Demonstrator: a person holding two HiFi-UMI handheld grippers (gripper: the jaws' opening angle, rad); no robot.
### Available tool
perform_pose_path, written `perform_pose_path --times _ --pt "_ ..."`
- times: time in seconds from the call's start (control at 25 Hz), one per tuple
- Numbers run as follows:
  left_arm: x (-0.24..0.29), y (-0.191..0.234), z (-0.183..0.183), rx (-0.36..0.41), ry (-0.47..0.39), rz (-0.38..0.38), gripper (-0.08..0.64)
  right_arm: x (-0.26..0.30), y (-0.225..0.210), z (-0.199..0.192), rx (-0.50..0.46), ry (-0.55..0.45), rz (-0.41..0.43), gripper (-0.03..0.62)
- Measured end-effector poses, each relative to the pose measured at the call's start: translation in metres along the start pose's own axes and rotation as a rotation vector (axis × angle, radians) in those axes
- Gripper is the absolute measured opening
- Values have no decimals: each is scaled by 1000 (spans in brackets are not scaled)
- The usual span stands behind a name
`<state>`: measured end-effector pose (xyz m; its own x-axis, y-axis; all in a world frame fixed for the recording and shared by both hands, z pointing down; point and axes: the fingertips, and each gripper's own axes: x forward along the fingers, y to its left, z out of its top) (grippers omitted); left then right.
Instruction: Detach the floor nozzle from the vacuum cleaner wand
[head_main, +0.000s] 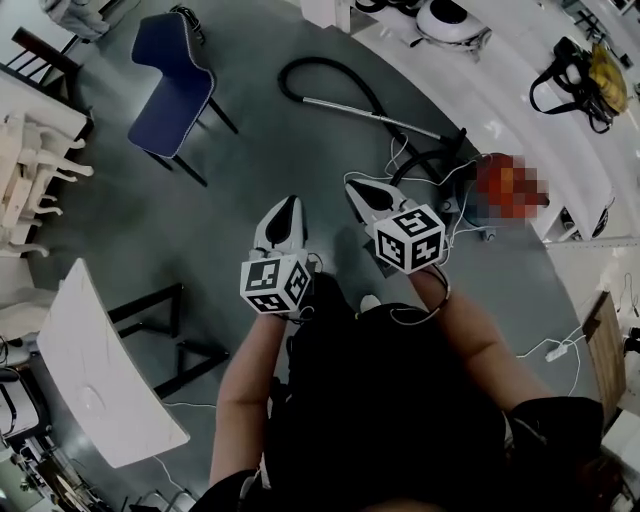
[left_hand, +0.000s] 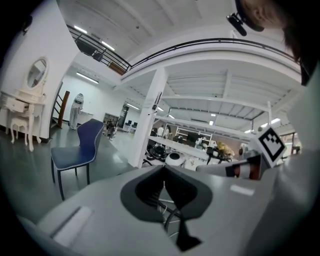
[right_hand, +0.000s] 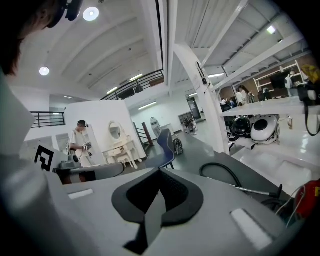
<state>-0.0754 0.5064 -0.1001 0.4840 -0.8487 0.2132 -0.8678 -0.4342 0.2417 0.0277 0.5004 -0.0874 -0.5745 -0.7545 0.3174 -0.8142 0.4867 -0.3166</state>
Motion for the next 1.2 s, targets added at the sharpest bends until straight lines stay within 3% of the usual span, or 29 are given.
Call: perform_pose_path --times 0.48,0.84,1.2 --pt "57 99 40 40 55 -84 11 93 -7 33 53 -28 -133 -3" --pt "83 148 53 35 76 -135 11 148 -2 46 79 -32 -175 -2" --pt "107 190 51 12 102 -129 11 190 -7 48 92 -8 -180 -2"
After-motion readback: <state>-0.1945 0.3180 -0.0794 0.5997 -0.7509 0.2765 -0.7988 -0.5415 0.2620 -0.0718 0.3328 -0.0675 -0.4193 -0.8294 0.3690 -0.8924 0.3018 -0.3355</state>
